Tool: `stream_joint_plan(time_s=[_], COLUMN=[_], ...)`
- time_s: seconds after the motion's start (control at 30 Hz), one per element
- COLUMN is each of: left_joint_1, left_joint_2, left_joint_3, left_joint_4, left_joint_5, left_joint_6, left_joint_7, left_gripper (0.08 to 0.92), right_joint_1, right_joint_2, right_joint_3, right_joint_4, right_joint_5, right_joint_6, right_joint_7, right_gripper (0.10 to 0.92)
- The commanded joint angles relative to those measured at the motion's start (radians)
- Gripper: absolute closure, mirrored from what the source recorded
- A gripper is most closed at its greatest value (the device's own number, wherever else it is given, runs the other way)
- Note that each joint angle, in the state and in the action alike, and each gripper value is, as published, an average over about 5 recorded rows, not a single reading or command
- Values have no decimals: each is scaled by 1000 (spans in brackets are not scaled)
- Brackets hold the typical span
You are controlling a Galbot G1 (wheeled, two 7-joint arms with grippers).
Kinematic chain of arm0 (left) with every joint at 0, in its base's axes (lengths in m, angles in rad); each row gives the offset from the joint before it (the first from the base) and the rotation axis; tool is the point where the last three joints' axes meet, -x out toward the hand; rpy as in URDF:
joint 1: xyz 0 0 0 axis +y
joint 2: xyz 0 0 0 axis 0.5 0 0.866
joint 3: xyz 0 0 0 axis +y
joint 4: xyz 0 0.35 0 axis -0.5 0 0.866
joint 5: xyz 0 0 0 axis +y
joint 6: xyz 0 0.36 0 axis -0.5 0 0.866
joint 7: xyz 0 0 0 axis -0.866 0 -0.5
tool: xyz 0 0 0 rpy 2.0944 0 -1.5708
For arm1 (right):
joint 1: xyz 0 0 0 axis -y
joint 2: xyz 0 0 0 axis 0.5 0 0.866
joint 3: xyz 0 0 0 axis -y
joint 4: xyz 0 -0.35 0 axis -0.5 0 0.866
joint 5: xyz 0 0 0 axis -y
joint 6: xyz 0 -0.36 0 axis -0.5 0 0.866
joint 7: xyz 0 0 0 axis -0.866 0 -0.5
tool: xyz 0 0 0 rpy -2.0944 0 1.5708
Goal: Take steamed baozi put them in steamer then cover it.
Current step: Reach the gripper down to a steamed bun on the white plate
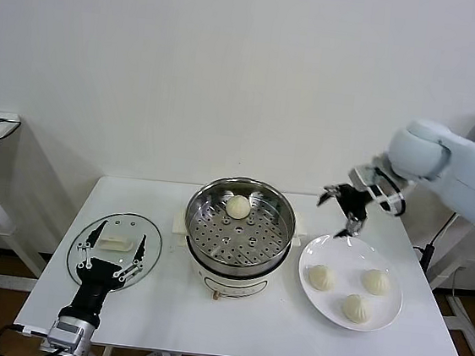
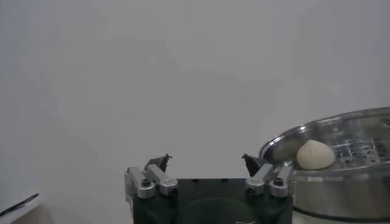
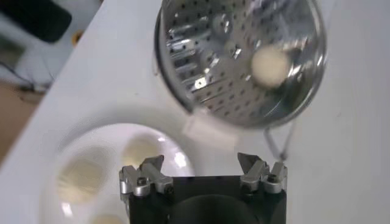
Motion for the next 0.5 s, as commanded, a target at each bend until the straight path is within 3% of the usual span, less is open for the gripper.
stream_joint_plan(time_s=[0.03, 0.5], left_joint_1=[0, -15], left_joint_2=[-1, -4], left_joint_3=[1, 1], left_joint_4=[2, 18], left_joint_5=[3, 1], left_joint_6=[0, 4], left_joint_7=[-1, 0], left_gripper=[177, 177], right_joint_1=[-278, -553], right_joint_2=[-92, 68], right_joint_3=[154, 340], right_joint_4=[-33, -207], right_joint_5=[-47, -132], right_joint_6=[-120, -120], right_joint_7=[19, 106], right_gripper=[203, 203])
